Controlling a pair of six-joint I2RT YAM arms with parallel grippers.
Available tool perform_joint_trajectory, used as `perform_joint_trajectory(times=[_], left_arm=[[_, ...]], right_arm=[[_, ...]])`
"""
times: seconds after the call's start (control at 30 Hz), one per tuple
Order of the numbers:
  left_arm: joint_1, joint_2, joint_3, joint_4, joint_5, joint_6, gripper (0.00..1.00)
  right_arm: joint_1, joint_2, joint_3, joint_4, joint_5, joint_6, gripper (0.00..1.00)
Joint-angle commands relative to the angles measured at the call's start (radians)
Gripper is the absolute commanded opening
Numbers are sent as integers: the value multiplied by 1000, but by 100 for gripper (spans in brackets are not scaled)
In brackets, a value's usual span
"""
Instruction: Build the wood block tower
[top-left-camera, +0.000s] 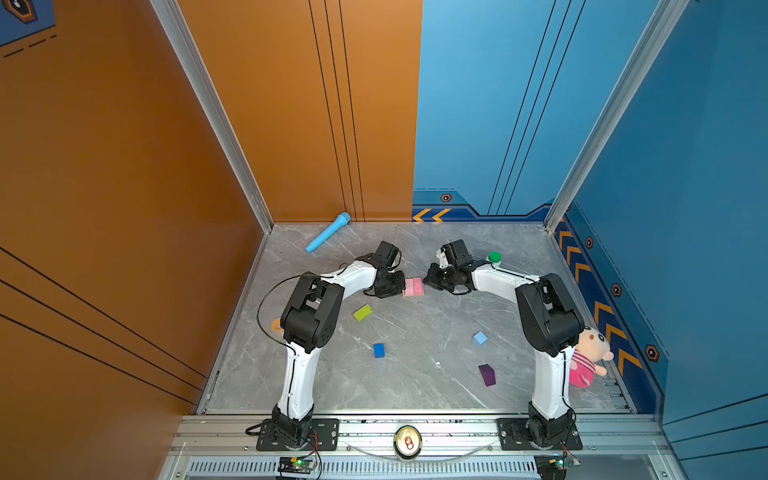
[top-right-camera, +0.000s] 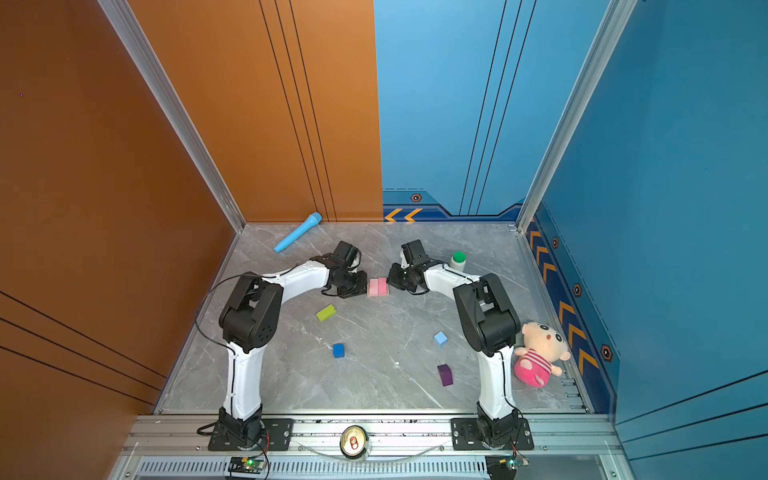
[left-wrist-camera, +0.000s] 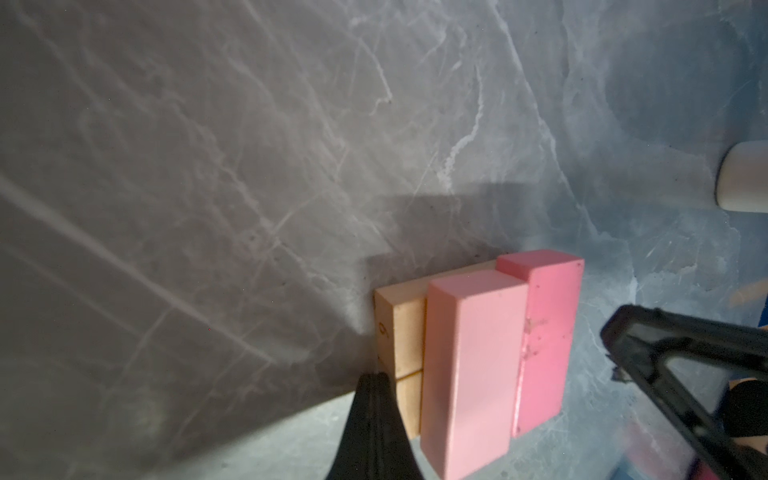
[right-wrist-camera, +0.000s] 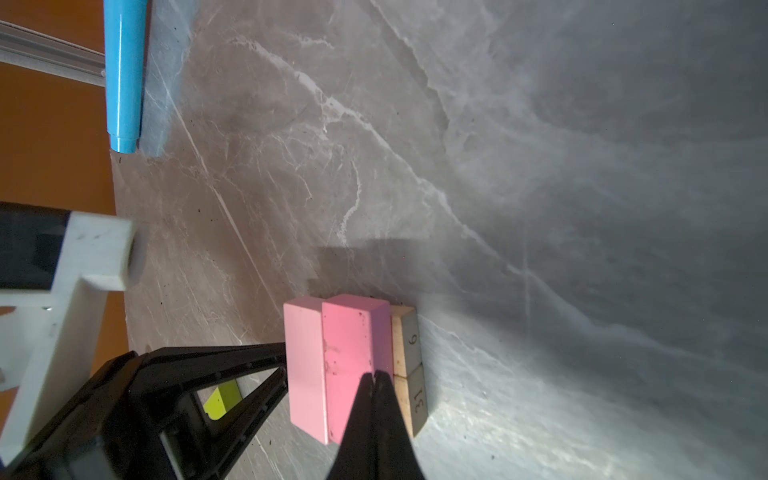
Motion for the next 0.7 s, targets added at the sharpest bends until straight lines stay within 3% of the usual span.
perform_joint_trajectory(times=[0.0,0.67], left_arm=[[7,-55,-28,-31,-29,-9,0],[0,-93,-45,-31,-47,-16,0]], right_arm=[[-6,28,38,-32,11,-17,0],[-15,87,81,-40,15,-17,0]])
